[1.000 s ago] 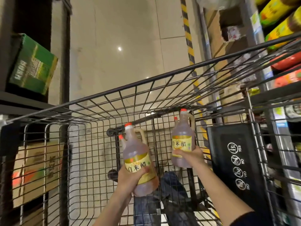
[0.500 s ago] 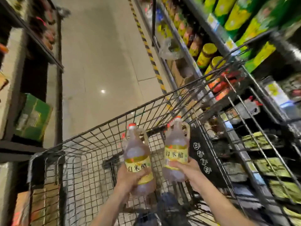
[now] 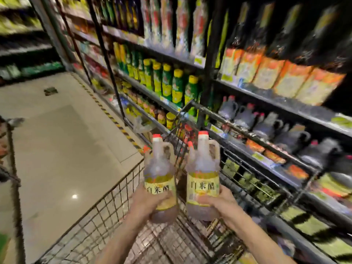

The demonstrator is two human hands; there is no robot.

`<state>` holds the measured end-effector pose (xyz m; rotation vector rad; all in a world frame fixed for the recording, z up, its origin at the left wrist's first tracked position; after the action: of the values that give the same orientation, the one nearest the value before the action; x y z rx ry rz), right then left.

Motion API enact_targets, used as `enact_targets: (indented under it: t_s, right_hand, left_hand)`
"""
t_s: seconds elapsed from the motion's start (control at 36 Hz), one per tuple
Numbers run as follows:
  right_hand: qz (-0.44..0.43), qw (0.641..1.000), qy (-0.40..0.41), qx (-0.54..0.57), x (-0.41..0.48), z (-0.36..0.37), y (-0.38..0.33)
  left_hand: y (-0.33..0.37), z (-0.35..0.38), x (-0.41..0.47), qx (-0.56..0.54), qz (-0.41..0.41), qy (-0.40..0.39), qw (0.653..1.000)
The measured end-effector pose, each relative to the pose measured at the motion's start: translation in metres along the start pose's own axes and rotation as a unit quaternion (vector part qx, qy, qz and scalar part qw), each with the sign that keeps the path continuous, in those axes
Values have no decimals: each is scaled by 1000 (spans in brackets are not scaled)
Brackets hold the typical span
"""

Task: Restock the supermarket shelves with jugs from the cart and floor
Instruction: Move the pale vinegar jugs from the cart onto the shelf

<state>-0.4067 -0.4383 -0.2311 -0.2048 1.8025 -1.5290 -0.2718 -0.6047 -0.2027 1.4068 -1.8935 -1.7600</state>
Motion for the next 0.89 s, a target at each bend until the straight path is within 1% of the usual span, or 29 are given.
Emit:
enact_targets:
  t_s: [0.17, 0.28, 0.36, 0.44, 0.61, 0.78, 0.89]
  right_hand:
    - [-102, 993, 40, 33, -38, -44, -53]
    - [-153, 984, 79, 43, -62, -80, -80]
    - [-178, 975, 118, 59, -77, -110, -93]
    - [-204, 963, 166, 51, -92, -145, -102]
    - [-243, 943, 226, 37, -123, -217, -116]
    - [-273, 930, 246, 18, -154, -288, -129]
    - [-296, 916, 270, 11, -173, -326, -132]
  left_hand:
    - [60, 28, -18, -2, 96, -72, 993]
    - [101, 58, -37, -15, 141, -114, 983]
    - [127, 86, -51, -13, 183, -141, 973]
    - [151, 119, -66, -16, 222, -164, 961]
    - [186, 190, -93, -21, 263, -204, 943]
    - [220, 264, -121, -27, 312, -222, 923]
    - [232, 305, -138, -58, 331, -228, 914]
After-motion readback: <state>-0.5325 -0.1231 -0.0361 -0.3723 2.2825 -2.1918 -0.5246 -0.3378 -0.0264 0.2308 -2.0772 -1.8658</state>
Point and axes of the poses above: each hand's wrist, its own x-axis towards the middle knuckle, its own z-axis out of the palm, y = z × x, the point moved 1 cm from there along x, towards the middle knuckle, and after that the axes turned 4 degrees about -z, right-handed, at the moved point
